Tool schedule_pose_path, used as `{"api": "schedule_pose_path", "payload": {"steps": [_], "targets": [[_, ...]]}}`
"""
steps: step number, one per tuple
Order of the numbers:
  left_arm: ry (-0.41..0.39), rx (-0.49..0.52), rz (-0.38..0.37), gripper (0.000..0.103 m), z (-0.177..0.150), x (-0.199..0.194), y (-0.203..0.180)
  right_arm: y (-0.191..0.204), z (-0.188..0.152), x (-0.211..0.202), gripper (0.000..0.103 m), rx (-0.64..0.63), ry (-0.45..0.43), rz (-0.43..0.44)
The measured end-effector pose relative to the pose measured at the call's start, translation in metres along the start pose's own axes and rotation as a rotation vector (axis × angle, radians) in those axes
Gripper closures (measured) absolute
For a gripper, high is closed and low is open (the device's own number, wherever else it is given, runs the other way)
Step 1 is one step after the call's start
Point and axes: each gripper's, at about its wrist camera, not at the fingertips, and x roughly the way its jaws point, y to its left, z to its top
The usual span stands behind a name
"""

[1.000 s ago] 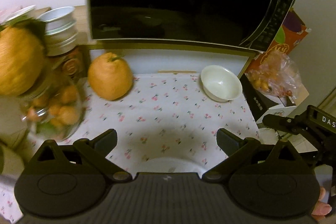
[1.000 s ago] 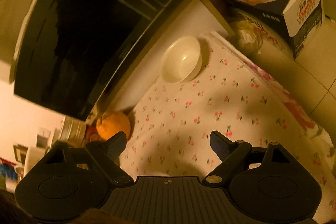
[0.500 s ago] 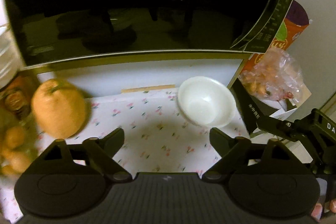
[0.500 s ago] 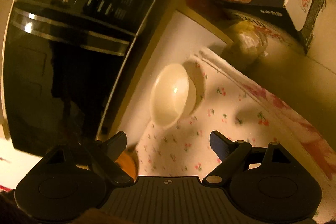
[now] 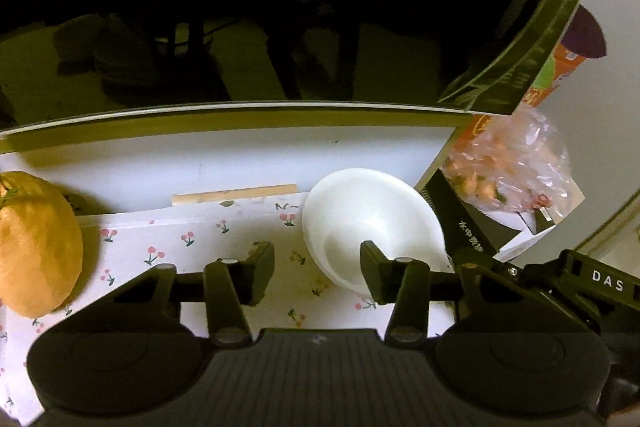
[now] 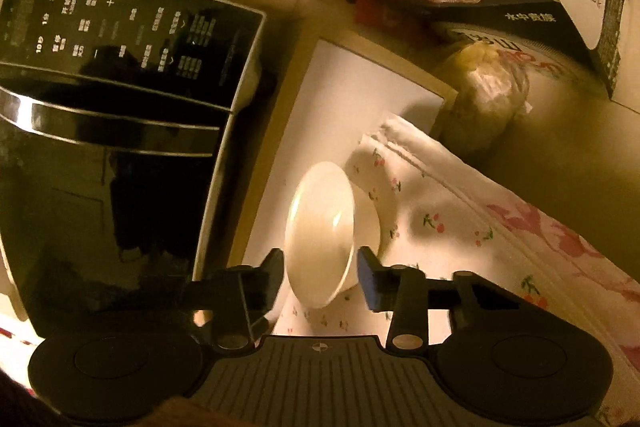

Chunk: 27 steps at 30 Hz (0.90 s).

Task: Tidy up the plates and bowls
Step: 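Close both grippers on the small white bowl rim, then carry the small white bowl with both grippers to the cream bowl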

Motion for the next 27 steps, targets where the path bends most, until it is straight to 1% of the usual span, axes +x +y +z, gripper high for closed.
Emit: {"api": "schedule_pose_path", "payload": {"steps": [5, 9, 11, 15, 19, 22, 27], "targets": [[0.012, -0.007, 0.024, 0.072, 0.002, 0.013, 0.004, 0.001, -0.001, 0.005, 0.075, -0.021, -0.011, -0.021], [0.000, -0.032, 0.001, 0.075, 0.003, 0.017, 0.006, 0.001, 0.000, 0.008, 0.079, -0.040, -0.020, -0.040], [0.004, -0.048, -0.006, 0.079, 0.003, 0.021, 0.006, -0.001, 0.001, 0.009, 0.081, -0.039, -0.025, -0.048], [0.014, -0.063, -0.002, 0.085, 0.003, 0.027, 0.003, -0.005, 0.003, 0.012, 0.087, -0.040, -0.031, -0.065], [0.004, -0.057, 0.004, 0.092, 0.002, 0.028, 0.000, -0.008, 0.004, 0.015, 0.094, -0.048, -0.027, -0.072], [0.000, -0.059, 0.017, 0.094, 0.002, 0.030, 0.000, -0.009, 0.003, 0.017, 0.096, -0.057, -0.022, -0.079], [-0.006, -0.063, 0.023, 0.094, 0.003, 0.035, -0.002, -0.014, 0.003, 0.023, 0.096, -0.033, -0.018, -0.070]]}}
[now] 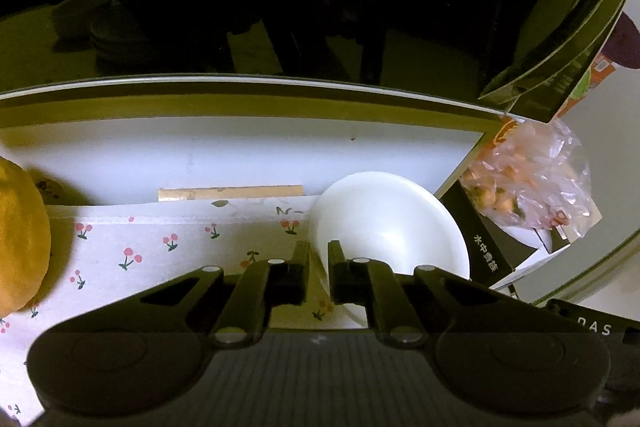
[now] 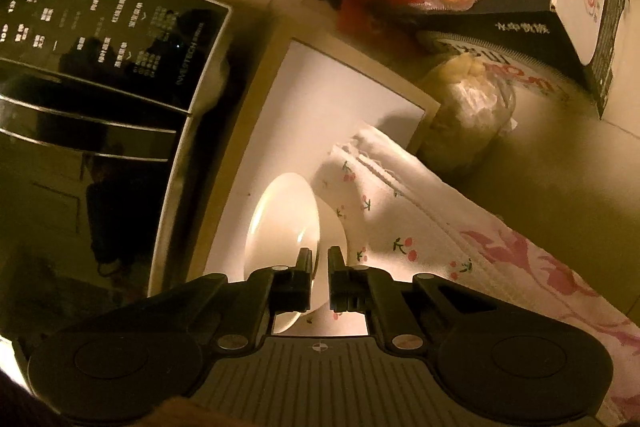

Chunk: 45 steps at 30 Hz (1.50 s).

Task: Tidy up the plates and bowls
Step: 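Carry the small white bowl with both grippers to the cream bowl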

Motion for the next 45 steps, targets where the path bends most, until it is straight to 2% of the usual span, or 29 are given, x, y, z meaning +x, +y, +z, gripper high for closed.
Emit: {"api": "schedule_pose_path", "payload": {"steps": [6, 15, 29, 45], "targets": [[-0.001, -0.024, 0.003, 0.095, -0.001, 0.003, 0.002, -0.001, -0.002, 0.004, 0.096, 0.000, -0.003, -0.014], [-0.014, 0.008, 0.008, 0.097, -0.003, -0.017, -0.007, 0.009, -0.005, -0.017, 0.098, -0.017, -0.020, -0.017], [-0.035, 0.013, 0.039, 0.097, -0.018, -0.101, -0.018, 0.056, -0.032, -0.089, 0.098, -0.066, 0.000, -0.021], [-0.034, -0.063, 0.042, 0.096, -0.068, -0.183, 0.011, 0.081, -0.097, -0.155, 0.098, -0.110, 0.061, -0.014]]}}
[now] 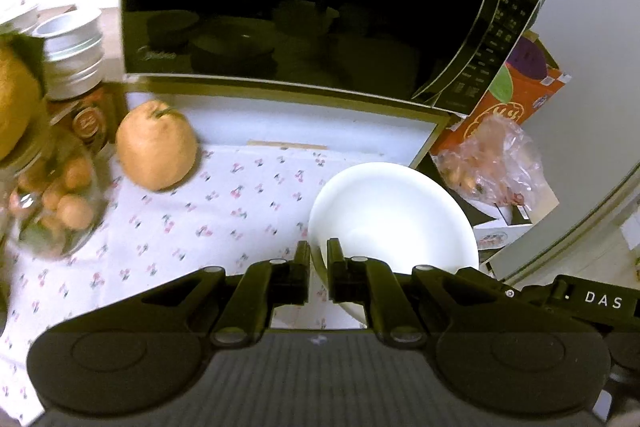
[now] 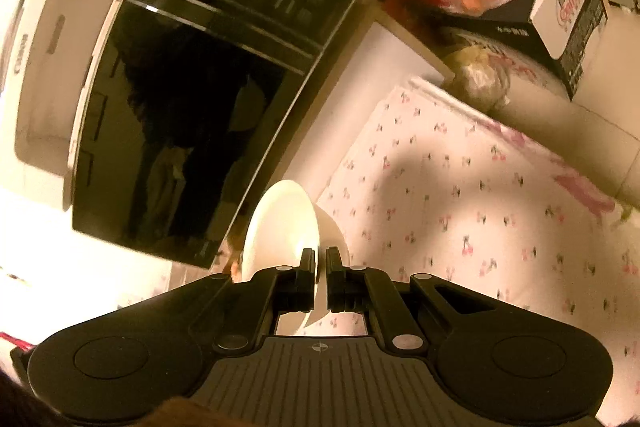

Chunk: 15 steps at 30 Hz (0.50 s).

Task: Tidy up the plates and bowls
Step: 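Carry the small white bowl with both grippers to the cream bowl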

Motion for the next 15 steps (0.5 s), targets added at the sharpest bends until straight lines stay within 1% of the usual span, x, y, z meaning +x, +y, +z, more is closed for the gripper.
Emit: {"api": "schedule_pose_path", "payload": {"steps": [6, 9, 15], "targets": [[-0.013, -0.009, -0.001, 0.096, -0.016, -0.022, 0.008, 0.003, -0.020, -0.010, 0.097, -0.013, 0.020, -0.013], [-0.021, -0.023, -0.016, 0.096, -0.025, -0.033, 0.015, 0.003, -0.031, -0.015, 0.097, -0.019, 0.032, -0.018], [-0.012, -0.091, -0.034, 0.096, -0.042, -0.048, 0.036, 0.004, -0.054, -0.019, 0.097, -0.023, 0.067, -0.028]]}}
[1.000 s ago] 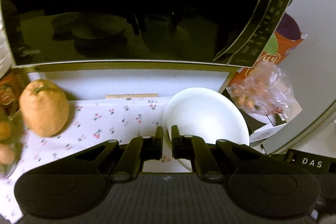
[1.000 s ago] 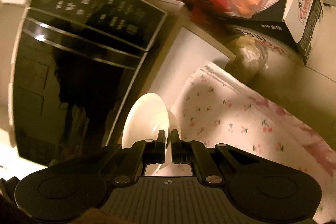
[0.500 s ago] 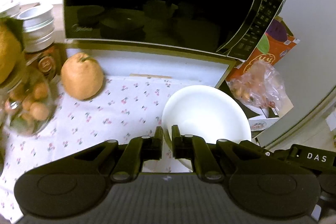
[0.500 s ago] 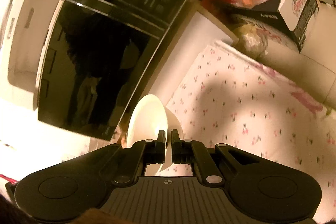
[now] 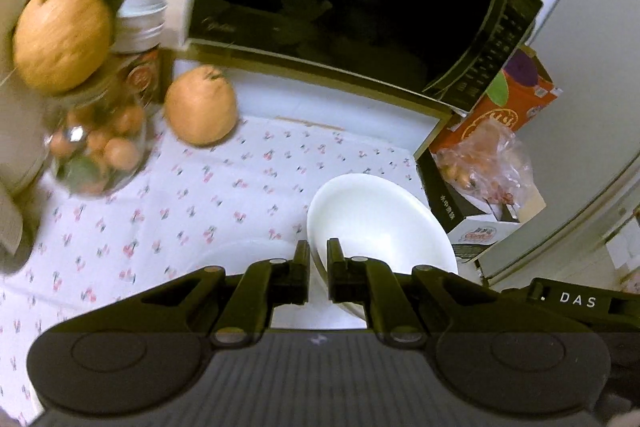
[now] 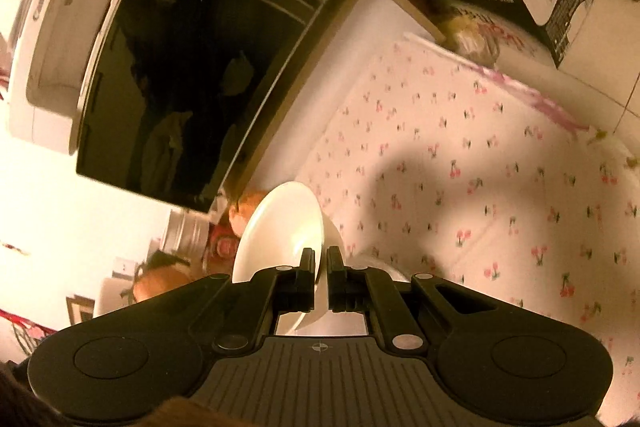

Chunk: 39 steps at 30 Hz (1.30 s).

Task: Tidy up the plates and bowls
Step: 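Carry the small white bowl with both grippers to the cream bowl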

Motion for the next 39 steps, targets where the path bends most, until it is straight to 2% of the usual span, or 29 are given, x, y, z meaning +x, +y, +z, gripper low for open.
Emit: {"api": "schedule_pose_path", "payload": {"steps": [13, 18, 24, 39], "targets": [[-0.017, -0.124, -0.054, 0.096, -0.036, -0.029, 0.052, 0.003, -0.044, 0.002, 0.096, -0.033, 0.066, 0.004], [-0.040, -0.094, -0.037, 0.096, -0.046, -0.042, 0.064, 0.010, -0.058, 0.005, 0.096, -0.050, 0.087, 0.023], [-0.067, -0.050, -0.017, 0.096, -0.054, -0.055, 0.073, 0.021, -0.076, 0.010, 0.095, -0.100, 0.105, -0.002], [-0.053, -0.094, -0.065, 0.096, -0.062, -0.081, 0.117, 0.032, -0.106, 0.028, 0.095, -0.080, 0.195, 0.020]]}}
